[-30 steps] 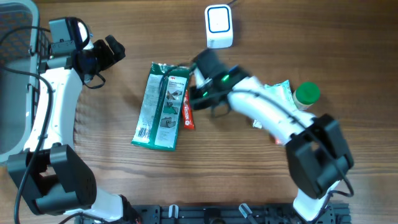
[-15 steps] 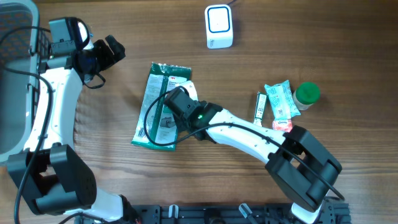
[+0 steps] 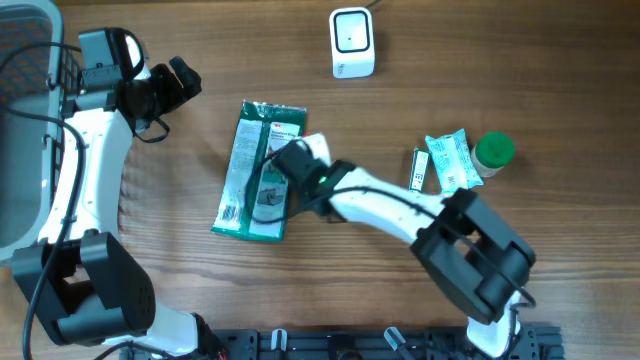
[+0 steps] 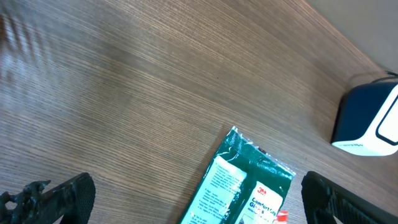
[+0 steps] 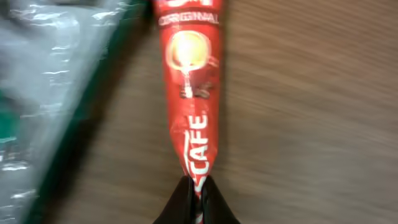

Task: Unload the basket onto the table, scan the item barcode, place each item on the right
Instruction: 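Reach the right gripper to the red Nescafe sachet and grasp it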

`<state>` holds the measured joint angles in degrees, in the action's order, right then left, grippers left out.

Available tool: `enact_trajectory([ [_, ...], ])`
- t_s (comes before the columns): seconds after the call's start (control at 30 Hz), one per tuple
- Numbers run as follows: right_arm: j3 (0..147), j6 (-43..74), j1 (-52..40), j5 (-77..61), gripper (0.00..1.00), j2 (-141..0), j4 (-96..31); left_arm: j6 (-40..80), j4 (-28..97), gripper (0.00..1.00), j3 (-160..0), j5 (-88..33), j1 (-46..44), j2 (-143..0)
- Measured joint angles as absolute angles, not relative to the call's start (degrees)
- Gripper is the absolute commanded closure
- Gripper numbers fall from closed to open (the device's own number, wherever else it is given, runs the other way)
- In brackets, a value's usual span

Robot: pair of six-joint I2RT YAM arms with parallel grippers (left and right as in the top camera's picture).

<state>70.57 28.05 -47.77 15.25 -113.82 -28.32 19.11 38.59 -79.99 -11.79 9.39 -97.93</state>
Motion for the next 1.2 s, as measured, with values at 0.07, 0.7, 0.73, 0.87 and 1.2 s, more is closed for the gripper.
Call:
enact_trajectory([
  [0.07, 70.6, 25.4, -45.0, 15.5, 0.84, -112.4, -30.7, 19.1, 38.6, 0.0, -80.0, -11.8, 9.4, -97.9],
  [0.7, 70.6, 13.8, -35.0, 3.4, 0.53, -107.9, -39.9, 19.1, 38.6, 0.0, -80.0, -11.8, 9.4, -97.9],
  [0.73, 70.6, 13.8, -34.9, 3.0, 0.53, -108.0, -39.9, 19.1, 38.6, 0.0, -80.0, -11.8, 9.4, -97.9],
  [0.87, 70.5, 13.8, -34.9, 1.5, 0.53, -108.2, -38.7, 19.1, 38.6, 0.0, -80.0, -11.8, 9.4, -97.9],
  [1.2, 67.9, 13.8, -34.9, -0.2, 0.53, -109.1, -37.3, 19.1, 38.6, 0.0, -80.0, -11.8, 9.4, -97.9],
])
